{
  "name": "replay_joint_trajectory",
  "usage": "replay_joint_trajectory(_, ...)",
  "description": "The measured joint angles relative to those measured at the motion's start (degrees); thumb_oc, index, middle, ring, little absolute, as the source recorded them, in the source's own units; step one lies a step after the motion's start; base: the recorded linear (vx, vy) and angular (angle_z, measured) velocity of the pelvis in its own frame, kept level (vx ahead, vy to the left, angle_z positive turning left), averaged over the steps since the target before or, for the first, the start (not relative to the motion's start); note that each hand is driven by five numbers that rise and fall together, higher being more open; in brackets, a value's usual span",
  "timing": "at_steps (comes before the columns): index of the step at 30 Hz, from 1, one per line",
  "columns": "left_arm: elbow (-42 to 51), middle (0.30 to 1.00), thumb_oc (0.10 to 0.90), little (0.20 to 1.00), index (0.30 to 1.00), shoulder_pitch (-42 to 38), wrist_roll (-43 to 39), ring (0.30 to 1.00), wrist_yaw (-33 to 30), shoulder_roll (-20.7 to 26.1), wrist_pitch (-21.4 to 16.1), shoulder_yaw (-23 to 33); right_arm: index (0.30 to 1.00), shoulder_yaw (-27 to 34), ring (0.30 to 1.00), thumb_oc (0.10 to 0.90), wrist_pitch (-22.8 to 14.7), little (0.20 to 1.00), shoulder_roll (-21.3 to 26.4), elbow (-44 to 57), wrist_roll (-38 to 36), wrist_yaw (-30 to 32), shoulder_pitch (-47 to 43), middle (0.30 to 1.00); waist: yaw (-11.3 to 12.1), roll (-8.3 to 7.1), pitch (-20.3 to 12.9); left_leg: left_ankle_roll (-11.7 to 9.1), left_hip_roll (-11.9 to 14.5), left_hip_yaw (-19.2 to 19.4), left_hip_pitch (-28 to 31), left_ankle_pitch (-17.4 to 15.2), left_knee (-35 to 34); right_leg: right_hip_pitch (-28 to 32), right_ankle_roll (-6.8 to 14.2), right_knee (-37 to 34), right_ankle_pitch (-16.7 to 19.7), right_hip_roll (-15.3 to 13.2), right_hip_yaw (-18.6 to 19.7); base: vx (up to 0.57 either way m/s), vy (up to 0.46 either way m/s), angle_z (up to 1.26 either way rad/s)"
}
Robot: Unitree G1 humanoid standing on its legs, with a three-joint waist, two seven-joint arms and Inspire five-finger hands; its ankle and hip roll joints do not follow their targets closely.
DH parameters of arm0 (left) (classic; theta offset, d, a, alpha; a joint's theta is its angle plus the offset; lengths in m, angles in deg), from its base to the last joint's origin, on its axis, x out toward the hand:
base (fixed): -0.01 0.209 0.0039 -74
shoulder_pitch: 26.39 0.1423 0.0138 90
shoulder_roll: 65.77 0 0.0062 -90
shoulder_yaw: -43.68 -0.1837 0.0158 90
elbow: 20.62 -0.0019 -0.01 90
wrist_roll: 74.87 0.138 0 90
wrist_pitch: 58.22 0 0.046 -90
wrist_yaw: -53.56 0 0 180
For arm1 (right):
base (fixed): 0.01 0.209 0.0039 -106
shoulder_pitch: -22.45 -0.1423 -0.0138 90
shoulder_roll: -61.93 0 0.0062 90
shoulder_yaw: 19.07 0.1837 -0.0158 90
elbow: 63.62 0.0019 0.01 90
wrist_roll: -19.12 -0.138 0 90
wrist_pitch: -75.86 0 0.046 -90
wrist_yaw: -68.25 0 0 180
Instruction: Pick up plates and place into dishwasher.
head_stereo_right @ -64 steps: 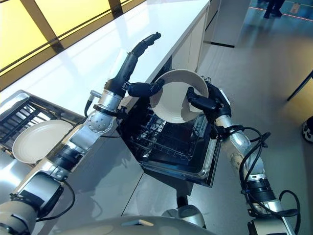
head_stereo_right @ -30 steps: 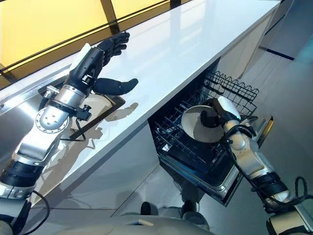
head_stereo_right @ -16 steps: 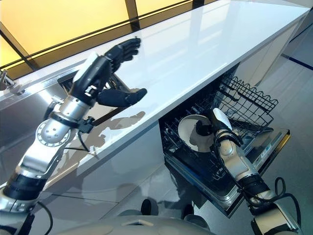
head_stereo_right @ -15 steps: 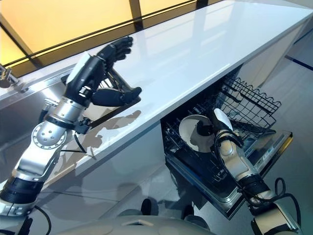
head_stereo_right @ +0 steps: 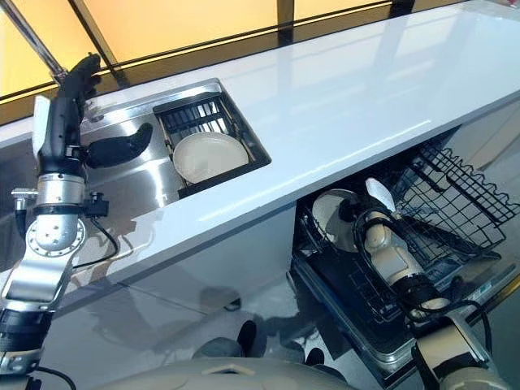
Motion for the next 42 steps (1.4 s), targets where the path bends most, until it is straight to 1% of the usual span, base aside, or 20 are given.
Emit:
replay_joint_trajectory(3,-0.8,0.900,0.800,0.900,0.900,0.0,-0.5,0.900,0.4,0.0,0.5,0.0,0.300,0.0,0.300,0.100,0.3,0.200,0.0,-0.1,0.0,-0.2,-0.3,0.300,0.2,-0.14,0.1,0.0,-0.2,-0.8,0.0,0.1,0.0,0.3,0.0,0.0,-0.2,-0.1,-0.2,0.04,-0.007,0.14)
replay_joint_trajectory(8,-0.8,0.900,0.800,0.900,0.900,0.0,-1.8,0.900,1.8,0.0,0.5,0.0,0.300,0.0,0.300,0.100,0.6,0.200,-0.5,-1.7,-1.5,-0.3,-0.5,0.300,0.5,-0.18,0.1,0.0,-0.3,-0.8,0.0,0.2,0.0,0.5,0.0,0.0,-0.3,-0.2,-0.2,-0.02,0.005,0.02)
replay_joint_trajectory(12,-0.8,0.900,0.800,0.900,0.900,-0.1,-2.3,0.900,2.0,0.0,0.5,0.0,0.300,-0.1,0.300,0.100,1.6,0.200,-1.8,-4.2,-2.9,-0.4,-0.9,0.300,0.5,-0.36,0.0,0.1,-0.4,-0.8,0.0,0.2,0.0,0.4,-0.1,0.0,-0.3,-0.2,-0.2,-0.01,0.004,0.00)
replay_joint_trajectory(15,-0.8,0.900,0.800,0.900,0.900,-0.2,-2.3,0.900,3.4,0.0,0.5,0.0,0.300,-1.3,0.300,0.100,1.6,0.200,-2.0,-4.9,-4.2,-0.6,-0.9,0.300,0.4,-0.47,0.0,0.1,-0.4,-0.8,0.1,0.2,0.0,0.4,-0.1,0.0,-0.3,-0.3,-0.2,-0.02,0.006,0.00)
replay_joint_trajectory(16,-0.8,0.900,0.800,0.900,0.900,-0.3,-2.4,0.900,3.8,0.1,0.5,-0.1,0.354,-1.5,0.354,0.163,1.6,0.263,-2.0,-5.0,-4.5,-0.6,-0.9,0.354,0.4,-0.51,0.0,0.1,-0.4,-0.8,0.1,0.2,0.0,0.5,0.0,0.0,-0.3,-0.3,-0.2,-0.05,0.015,0.00)
replay_joint_trajectory(17,-0.8,0.900,0.800,0.900,0.900,-0.4,-2.6,0.900,4.3,0.1,0.5,-0.1,0.446,-1.7,0.446,0.270,1.7,0.370,-2.0,-5.2,-4.7,-0.7,-0.9,0.446,0.3,-0.53,0.0,0.1,-0.4,-0.8,0.1,0.2,0.0,0.4,-0.1,0.0,-0.3,-0.3,-0.1,-0.05,0.011,-0.01)
replay_joint_trajectory(18,-0.8,0.900,0.800,0.900,0.900,-0.5,-2.7,0.900,4.5,0.1,0.5,-0.1,0.472,-1.7,0.472,0.300,1.7,0.400,-2.1,-5.2,-5.1,-0.8,-0.9,0.472,0.2,-0.54,0.0,0.1,-0.4,-0.8,0.1,0.2,0.0,0.4,-0.1,0.0,-0.2,-0.3,-0.1,0.00,0.000,0.00)
replay_joint_trajectory(19,-0.8,0.900,0.800,0.900,0.900,-0.6,-2.8,0.900,4.7,0.2,0.9,-0.1,0.460,-1.6,0.460,0.287,1.9,0.387,-2.2,-5.2,-6.3,-1.2,-0.9,0.460,-0.1,-0.59,0.0,0.1,-0.4,-0.7,0.1,0.2,0.0,0.4,0.0,0.0,-0.3,-0.3,-0.1,0.00,0.000,0.00)
replay_joint_trajectory(20,-0.8,0.900,0.800,0.900,0.900,-0.7,-2.8,0.900,4.7,0.3,1.2,-0.1,0.472,-1.6,0.472,0.300,2.3,0.400,-2.5,-5.2,-8.3,-1.8,-0.9,0.472,-0.3,-0.68,0.0,0.1,-0.4,-0.7,0.1,0.2,0.0,0.4,0.0,0.0,-0.3,-0.3,0.0,0.00,0.000,0.00)
replay_joint_trajectory(21,-0.8,0.900,0.800,0.900,0.900,-0.8,-2.8,0.900,4.8,0.5,1.3,-0.1,0.552,-1.6,0.552,0.394,2.6,0.494,-2.6,-5.2,-10.3,-2.0,-0.9,0.552,-0.6,-0.75,0.0,0.1,-0.4,-0.7,0.1,0.2,0.0,0.4,0.0,0.0,-0.3,-0.3,0.0,0.00,0.000,0.00)
replay_joint_trajectory(22,-0.8,0.900,0.800,0.900,0.900,-0.8,-2.8,0.900,4.9,0.6,1.3,-0.1,0.815,-1.4,0.815,0.701,2.6,0.801,-2.7,-5.2,-12.3,-2.2,-0.7,0.815,-0.8,-0.84,0.0,0.1,-0.3,-0.6,0.1,0.2,0.0,0.4,0.0,0.0,-0.3,-0.3,0.1,0.00,0.000,0.00)
replay_joint_trajectory(23,-0.8,0.900,0.800,0.900,0.900,-0.9,-2.8,0.900,5.1,0.8,1.3,-0.1,0.900,-1.0,0.900,0.800,2.6,0.900,-2.9,-5.2,-14.0,-2.4,-0.5,0.900,-1.1,-0.92,0.0,0.1,-0.3,-0.6,0.2,0.2,0.0,0.4,0.0,0.0,-0.3,-0.3,0.1,0.00,0.000,0.00)
replay_joint_trajectory(25,-0.8,0.900,0.800,0.900,0.900,-0.9,-2.8,0.900,5.5,1.5,1.3,-0.1,0.900,0.9,0.900,0.800,2.2,0.900,-4.1,-5.0,-18.7,-3.7,0.0,0.900,-2.0,-1.12,0.0,0.1,-0.3,-0.3,0.2,0.2,0.0,0.4,0.0,0.0,-0.2,-0.2,0.3,-0.01,0.003,-0.05)
replay_joint_trajectory(26,-0.8,0.900,0.800,0.900,0.900,-0.9,-2.8,0.900,5.7,1.6,1.3,-0.1,0.900,0.8,0.900,0.800,1.9,0.900,-4.2,-4.7,-20.2,-4.6,0.4,0.900,-2.3,-1.12,0.0,0.1,-0.3,-0.1,0.3,0.2,0.0,0.3,0.0,0.0,-0.2,-0.3,0.5,-0.01,0.001,-0.09)
replay_joint_trajectory(28,-0.8,0.900,0.800,0.900,0.900,-1.1,-2.7,0.900,5.7,1.7,1.3,-0.2,0.900,1.0,0.900,0.800,1.9,0.900,-5.0,-2.6,-21.7,-5.4,2.3,0.900,-2.6,-1.12,0.0,0.1,-0.2,0.3,0.4,0.1,0.0,0.2,0.0,0.0,-0.2,-0.2,1.0,-0.01,0.005,-0.11)
replay_joint_trajectory(32,-0.8,0.900,0.800,0.900,0.900,-1.1,-2.7,0.900,5.7,2.0,1.3,-0.2,0.900,1.2,0.900,0.800,0.4,0.900,-6.1,0.0,-22.4,-6.4,4.7,0.900,-3.6,-1.12,0.0,0.1,-0.2,1.1,0.4,0.1,0.0,-0.1,-0.1,0.2,-0.2,-0.2,1.8,-0.02,0.012,-0.09)
replay_joint_trajectory(38,-0.8,0.900,0.800,0.900,0.900,-1.1,-2.3,0.900,6.8,2.0,1.3,-0.5,0.900,2.6,0.900,0.800,0.0,0.900,-6.0,3.7,-22.2,-6.8,7.1,0.900,-3.9,-1.10,0.0,0.0,0.1,1.8,0.4,0.0,0.0,-0.5,-0.2,0.2,-0.1,0.1,2.4,-0.01,0.014,-0.06)
replay_joint_trajectory(42,-0.8,0.900,0.800,0.900,0.900,-1.1,-2.2,0.900,8.0,2.0,1.6,-0.7,0.900,2.7,0.900,0.800,0.0,0.900,-5.8,6.0,-21.8,-8.0,7.6,0.900,-4.6,-1.05,0.0,0.0,0.2,2.1,0.4,-0.1,0.0,-0.6,-0.2,0.3,-0.1,0.2,2.9,0.00,0.008,-0.02)
